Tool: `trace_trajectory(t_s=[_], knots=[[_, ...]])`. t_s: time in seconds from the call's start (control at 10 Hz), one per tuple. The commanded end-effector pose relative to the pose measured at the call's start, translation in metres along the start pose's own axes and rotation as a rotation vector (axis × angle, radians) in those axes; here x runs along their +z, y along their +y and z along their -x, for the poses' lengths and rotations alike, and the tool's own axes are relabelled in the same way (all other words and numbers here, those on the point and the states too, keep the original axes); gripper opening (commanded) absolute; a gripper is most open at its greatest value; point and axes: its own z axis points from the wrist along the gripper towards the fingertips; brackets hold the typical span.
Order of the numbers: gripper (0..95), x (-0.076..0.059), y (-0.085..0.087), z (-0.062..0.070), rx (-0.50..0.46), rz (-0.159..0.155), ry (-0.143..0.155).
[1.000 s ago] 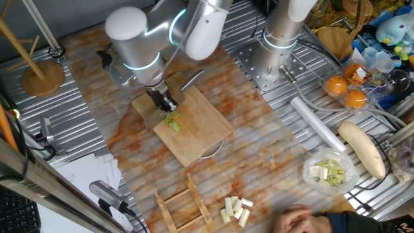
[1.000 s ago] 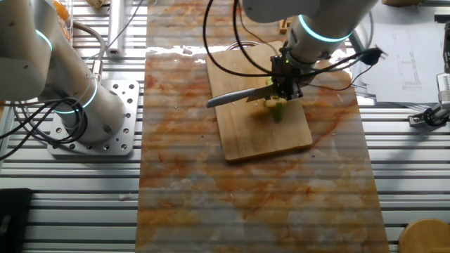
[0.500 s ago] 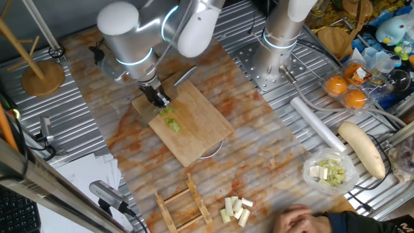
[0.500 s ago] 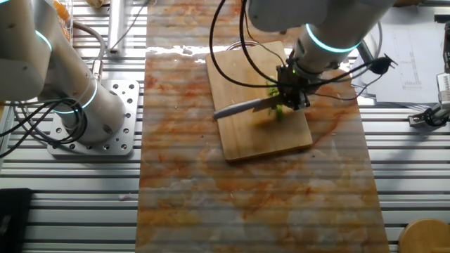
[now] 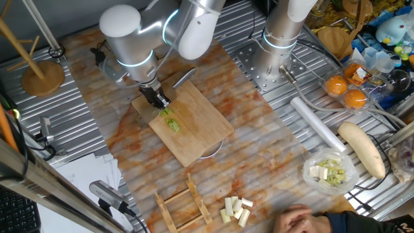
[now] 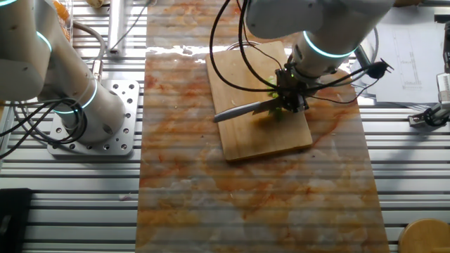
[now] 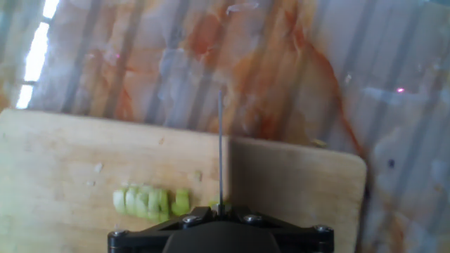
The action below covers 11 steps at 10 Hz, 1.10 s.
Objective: Chop the scallions
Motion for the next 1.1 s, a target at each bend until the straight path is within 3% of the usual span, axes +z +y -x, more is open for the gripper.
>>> trace_trajectory(t_s=[0.1,0.2,0.3,0.6,1.1], knots=[[0.0,0.012,0.002,0.006,0.01,-0.009,-0.029],[0.0,0.013,0.004,0.012,0.019,-0.008,-0.031],[0.0,0.008,0.004,0.015,0.017,-0.012,-0.013],[0.0,-0.017,0.009,0.01,0.026,0.01,0.017],[0.0,-0.022,0.002,0.0,0.006,0.015,0.017]])
